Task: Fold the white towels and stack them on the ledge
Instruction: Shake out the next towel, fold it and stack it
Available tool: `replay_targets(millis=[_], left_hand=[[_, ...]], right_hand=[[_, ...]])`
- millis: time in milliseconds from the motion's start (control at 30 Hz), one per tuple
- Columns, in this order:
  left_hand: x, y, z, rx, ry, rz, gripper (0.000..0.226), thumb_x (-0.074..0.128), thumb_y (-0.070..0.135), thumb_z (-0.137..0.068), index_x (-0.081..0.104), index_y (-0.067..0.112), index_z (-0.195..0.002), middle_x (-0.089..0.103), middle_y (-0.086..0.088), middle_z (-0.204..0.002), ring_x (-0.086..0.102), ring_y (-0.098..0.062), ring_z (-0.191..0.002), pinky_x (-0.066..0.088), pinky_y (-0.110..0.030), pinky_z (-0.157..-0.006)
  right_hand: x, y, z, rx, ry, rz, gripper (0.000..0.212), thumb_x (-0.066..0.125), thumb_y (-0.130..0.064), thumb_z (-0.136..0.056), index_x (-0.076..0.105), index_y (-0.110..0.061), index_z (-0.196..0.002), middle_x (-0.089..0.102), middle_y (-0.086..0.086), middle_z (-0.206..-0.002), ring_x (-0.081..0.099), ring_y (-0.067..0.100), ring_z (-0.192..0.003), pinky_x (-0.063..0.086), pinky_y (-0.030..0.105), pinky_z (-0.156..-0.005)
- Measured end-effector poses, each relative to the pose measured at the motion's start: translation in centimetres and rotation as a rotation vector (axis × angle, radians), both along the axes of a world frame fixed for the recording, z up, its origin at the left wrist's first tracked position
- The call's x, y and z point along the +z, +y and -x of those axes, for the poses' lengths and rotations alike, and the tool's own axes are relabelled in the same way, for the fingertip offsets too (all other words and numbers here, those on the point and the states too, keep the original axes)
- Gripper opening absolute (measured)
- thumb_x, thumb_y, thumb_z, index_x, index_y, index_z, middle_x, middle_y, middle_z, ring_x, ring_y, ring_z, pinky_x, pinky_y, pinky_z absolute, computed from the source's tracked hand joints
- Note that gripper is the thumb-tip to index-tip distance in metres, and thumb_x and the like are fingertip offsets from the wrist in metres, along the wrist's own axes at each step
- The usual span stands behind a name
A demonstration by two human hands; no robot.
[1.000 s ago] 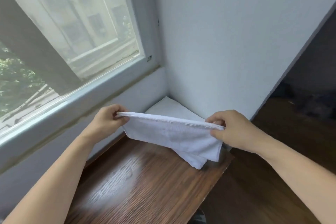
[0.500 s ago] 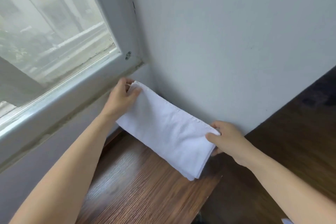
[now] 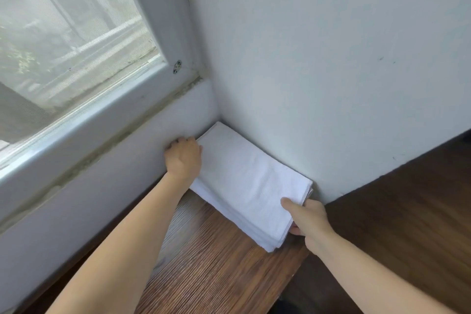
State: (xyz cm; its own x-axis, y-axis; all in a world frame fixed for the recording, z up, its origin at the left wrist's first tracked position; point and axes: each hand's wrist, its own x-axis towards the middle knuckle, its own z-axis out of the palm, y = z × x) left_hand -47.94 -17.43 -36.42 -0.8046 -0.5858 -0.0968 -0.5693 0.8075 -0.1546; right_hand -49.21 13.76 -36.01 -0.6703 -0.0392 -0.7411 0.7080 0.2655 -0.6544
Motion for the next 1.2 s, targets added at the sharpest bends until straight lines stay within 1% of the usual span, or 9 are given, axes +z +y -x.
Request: replay_targets(millis=[133,233,333,433,533,600,700,1067,1200], left_hand=[[0.2,0.0,-0.6,-0.004,0.077,-0.016,0.024,0.052,0.027,-0.106,0.062,0.005,-0.108,0.062,-0.016,-0.113,0.063,-0.032,-0.102,0.05,-0.039,-0.078],[0.1,-0.1,-1.5,-0.045,0.088,0.066,0.027,0.086,0.014,-0.076,0.062,0.006,-0.086,0.064,-0.015,-0.087,0.065,-0.03,-0.075,0.049,-0.033,-0.056],[0.2,1.3,-1.9,-0.16,0.171,0.197,0.031,0.08,0.002,-0.061,0.057,0.011,-0.08,0.057,-0.009,-0.074,0.057,-0.028,-0.063,0.042,-0.032,-0.055],[-0.1,4.5,-1.2,-0.474,0.338,0.033,0.022,0.068,0.022,-0.085,0.063,0.009,-0.102,0.063,-0.011,-0.102,0.062,-0.035,-0.091,0.048,-0.045,-0.079],[-0.4,6.9,-0.5,-0.406,0.094,-0.261,0.063,0.036,0.055,-0.096,0.041,0.016,-0.146,0.037,-0.01,-0.157,0.032,-0.041,-0.145,0.03,-0.058,-0.114],[-1.1,6.7,-0.3,-0.296,-0.042,-0.301,0.078,0.028,0.07,-0.094,0.018,0.028,-0.159,0.009,-0.005,-0.17,0.004,-0.04,-0.155,0.008,-0.059,-0.122],[-2.4,5.4,-1.4,-0.198,-0.02,-0.331,0.092,0.018,0.09,-0.081,0.004,0.045,-0.16,-0.008,0.0,-0.172,-0.014,-0.039,-0.155,-0.01,-0.059,-0.123],[-2.3,4.9,-1.1,-0.212,-0.062,-0.319,0.106,0.021,0.097,-0.074,-0.004,0.042,-0.161,-0.012,0.001,-0.171,-0.016,-0.037,-0.155,-0.008,-0.062,-0.121],[-2.5,4.9,-0.9,-0.199,-0.076,-0.34,0.108,0.016,0.099,-0.072,-0.007,0.041,-0.161,-0.016,0.007,-0.171,-0.019,-0.028,-0.156,-0.01,-0.061,-0.121]], right_hand=[[-0.4,0.5,-0.4,0.121,0.093,-0.08,0.013,0.067,-0.015,-0.094,0.065,-0.006,-0.104,0.072,0.013,-0.099,0.071,0.027,-0.082,0.059,0.034,-0.055],[0.4,1.2,-0.5,0.24,0.018,-0.144,0.03,0.065,-0.024,-0.096,0.059,0.003,-0.108,0.066,0.012,-0.086,0.062,0.023,-0.056,0.052,0.031,-0.046],[1.9,2.2,-0.3,0.805,0.3,-0.618,0.034,0.053,-0.042,-0.1,0.049,-0.01,-0.09,0.058,-0.001,-0.075,0.053,0.014,-0.053,0.04,0.027,-0.044],[3.5,-0.8,0.2,0.931,0.932,-0.574,0.027,0.046,-0.038,-0.104,0.048,-0.021,-0.082,0.057,-0.006,-0.076,0.056,0.017,-0.067,0.044,0.031,-0.054],[1.3,-5.5,1.6,1.07,1.181,-0.464,0.036,0.049,-0.041,-0.098,0.058,-0.015,-0.121,0.06,0.009,-0.121,0.058,0.029,-0.112,0.055,0.043,-0.089],[-0.7,-7.3,2.6,1.227,1.14,-0.556,0.065,0.044,-0.055,-0.092,0.048,-0.014,-0.143,0.042,0.019,-0.151,0.04,0.039,-0.14,0.038,0.053,-0.114],[-2.7,-7.8,2.7,1.345,1.118,-0.66,0.083,0.037,-0.069,-0.089,0.03,-0.023,-0.158,0.026,0.017,-0.165,0.021,0.038,-0.153,0.016,0.055,-0.124],[-3.6,-3.9,1.2,1.378,1.106,-0.725,0.096,0.018,-0.074,-0.094,0.003,-0.01,-0.165,-0.003,0.02,-0.171,-0.008,0.033,-0.158,0.005,0.056,-0.127],[-3.7,-3.9,1.2,1.393,1.092,-0.755,0.094,0.021,-0.072,-0.095,0.004,-0.012,-0.165,0.0,0.021,-0.171,-0.003,0.037,-0.158,0.008,0.058,-0.126]])
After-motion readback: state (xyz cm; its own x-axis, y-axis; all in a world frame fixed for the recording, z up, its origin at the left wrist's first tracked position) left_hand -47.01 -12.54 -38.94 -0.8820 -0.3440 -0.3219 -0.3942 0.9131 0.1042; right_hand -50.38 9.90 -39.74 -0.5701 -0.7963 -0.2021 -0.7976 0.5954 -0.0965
